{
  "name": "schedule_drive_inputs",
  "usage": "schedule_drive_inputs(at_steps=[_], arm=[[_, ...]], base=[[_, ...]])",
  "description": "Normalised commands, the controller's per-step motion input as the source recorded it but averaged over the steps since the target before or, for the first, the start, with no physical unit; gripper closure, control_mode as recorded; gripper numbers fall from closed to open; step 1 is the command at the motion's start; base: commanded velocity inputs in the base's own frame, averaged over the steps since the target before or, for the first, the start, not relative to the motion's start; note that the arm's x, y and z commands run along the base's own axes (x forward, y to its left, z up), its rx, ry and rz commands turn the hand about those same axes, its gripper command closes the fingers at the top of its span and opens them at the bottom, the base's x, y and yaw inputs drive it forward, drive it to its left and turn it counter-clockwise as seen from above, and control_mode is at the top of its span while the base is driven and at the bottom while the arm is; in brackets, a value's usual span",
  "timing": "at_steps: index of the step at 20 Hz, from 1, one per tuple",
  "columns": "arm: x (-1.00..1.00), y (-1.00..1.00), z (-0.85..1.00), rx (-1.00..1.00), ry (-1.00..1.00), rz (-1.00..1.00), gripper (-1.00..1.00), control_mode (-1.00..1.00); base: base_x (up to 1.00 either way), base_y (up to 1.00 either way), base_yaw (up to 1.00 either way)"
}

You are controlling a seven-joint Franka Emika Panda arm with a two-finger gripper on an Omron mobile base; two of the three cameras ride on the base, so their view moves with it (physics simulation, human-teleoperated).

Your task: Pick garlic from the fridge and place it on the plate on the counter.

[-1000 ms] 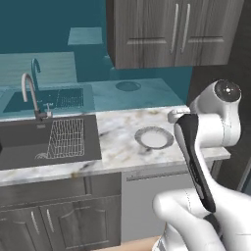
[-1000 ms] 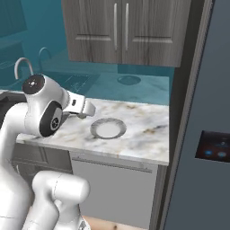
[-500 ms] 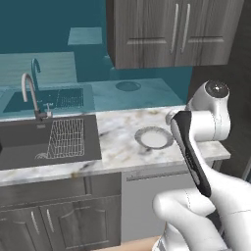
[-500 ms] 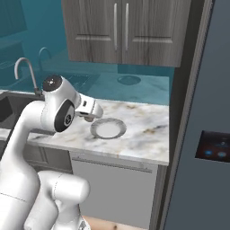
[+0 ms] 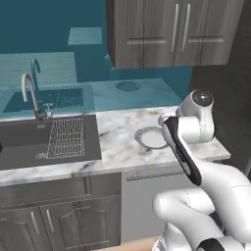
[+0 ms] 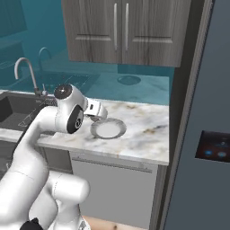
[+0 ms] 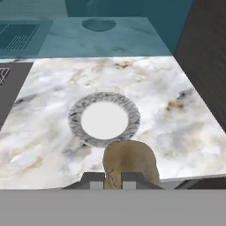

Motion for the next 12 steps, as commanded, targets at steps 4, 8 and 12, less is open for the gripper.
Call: schedule_drive_inputs(at_steps=[4, 8, 12], arm=[[0.72, 0.00, -0.09, 0.02, 0.15, 0.00, 1.00, -1.00], [0.67, 0.00, -0.12, 0.06, 0.24, 0.00, 1.00, -1.00], [0.56, 0.00, -0.22, 0.06, 0.18, 0.00, 1.00, -1.00]], base=[[0.00, 0.00, 0.00], [0.00, 0.00, 0.00], [0.00, 0.00, 0.00]])
